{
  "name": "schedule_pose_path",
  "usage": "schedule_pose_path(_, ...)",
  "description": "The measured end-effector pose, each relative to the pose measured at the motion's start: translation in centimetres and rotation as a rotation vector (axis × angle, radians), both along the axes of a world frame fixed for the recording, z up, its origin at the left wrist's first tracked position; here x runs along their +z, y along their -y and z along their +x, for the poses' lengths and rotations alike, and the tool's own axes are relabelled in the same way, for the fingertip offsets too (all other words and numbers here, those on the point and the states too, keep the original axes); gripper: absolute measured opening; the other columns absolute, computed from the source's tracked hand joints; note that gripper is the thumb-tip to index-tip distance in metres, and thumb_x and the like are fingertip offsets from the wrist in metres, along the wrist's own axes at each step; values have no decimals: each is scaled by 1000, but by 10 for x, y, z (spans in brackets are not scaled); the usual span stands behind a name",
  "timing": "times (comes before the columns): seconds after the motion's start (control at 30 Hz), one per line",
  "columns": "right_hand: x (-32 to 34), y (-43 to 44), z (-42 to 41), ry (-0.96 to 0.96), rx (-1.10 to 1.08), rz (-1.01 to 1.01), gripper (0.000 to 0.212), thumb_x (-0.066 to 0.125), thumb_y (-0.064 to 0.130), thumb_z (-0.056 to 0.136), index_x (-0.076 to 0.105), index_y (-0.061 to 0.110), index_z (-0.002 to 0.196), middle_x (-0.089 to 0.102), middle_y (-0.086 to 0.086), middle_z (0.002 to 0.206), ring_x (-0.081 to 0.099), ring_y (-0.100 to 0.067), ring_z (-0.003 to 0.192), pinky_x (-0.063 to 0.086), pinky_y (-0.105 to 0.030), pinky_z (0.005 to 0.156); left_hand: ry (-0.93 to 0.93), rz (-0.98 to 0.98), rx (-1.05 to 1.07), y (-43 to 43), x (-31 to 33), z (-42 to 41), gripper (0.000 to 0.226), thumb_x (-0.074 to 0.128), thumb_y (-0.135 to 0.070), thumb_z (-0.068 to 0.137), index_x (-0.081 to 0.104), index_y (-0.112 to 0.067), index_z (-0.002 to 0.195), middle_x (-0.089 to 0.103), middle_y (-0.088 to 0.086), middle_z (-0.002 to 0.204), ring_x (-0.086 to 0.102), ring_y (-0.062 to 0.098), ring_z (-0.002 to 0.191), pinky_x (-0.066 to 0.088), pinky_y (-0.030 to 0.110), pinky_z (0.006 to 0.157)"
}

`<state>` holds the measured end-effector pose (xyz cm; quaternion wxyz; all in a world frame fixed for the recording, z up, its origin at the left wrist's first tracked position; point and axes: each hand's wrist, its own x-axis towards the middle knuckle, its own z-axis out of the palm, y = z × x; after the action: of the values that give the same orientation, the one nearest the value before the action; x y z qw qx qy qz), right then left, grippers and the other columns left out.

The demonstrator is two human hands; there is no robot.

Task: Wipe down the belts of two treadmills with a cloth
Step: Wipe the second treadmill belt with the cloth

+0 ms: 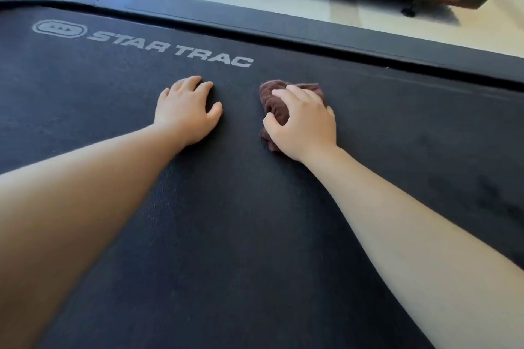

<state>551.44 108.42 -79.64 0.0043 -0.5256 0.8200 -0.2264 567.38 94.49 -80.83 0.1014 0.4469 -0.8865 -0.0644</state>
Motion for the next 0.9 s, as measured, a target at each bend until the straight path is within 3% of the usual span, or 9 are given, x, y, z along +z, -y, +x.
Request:
schedule_pose_path(0.2, 2, -126, 19, 17, -117, 17, 53, 43, 50, 81, 52, 32, 131, 42, 6, 146, 31, -15, 137, 25, -51, 108, 44, 60, -158, -73, 0, -2, 61, 37, -51, 91, 29, -21, 144, 21, 3, 154, 11, 25, 143, 9, 58, 112)
schedule_pose_path(0.33, 4, -154, 17, -3, -142, 7, 53, 43, 49, 80, 55, 32, 129, 45, 7, 144, 34, -15, 136, 29, -51, 108, 67, 101, -224, -107, 2, -27, 61, 34, -53, 91, 26, -25, 145, 17, 1, 155, 7, 25, 144, 6, 63, 110)
schedule_pose_path(0.5, 2, -125, -5, -18, -161, 1, 47, 48, 46, 82, 55, 35, 127, 45, 9, 144, 33, -14, 135, 27, -47, 108, 35, 106, -152, -108, -2, -55, 57, 33, -50, 93, 26, -27, 144, 16, -1, 155, 5, 22, 143, 3, 69, 105)
schedule_pose_path(0.73, -1, -34, -74, -38, -127, -12, 48, 48, 47, 83, 55, 33, 128, 45, 7, 143, 35, -17, 133, 27, -47, 108, 9, 33, -100, -95, -11, -73, 60, 25, -55, 89, 21, -33, 145, 15, -5, 155, 4, 15, 143, 0, 66, 107)
schedule_pose_path(0.9, 2, 34, -104, -28, -61, -25, 45, 46, 48, 81, 58, 30, 121, 55, 5, 128, 43, -22, 124, 33, -46, 103, 41, 60, -87, -99, -6, -72, 61, 23, -57, 87, 17, -36, 145, 11, -8, 155, 1, 13, 143, -1, 65, 109)
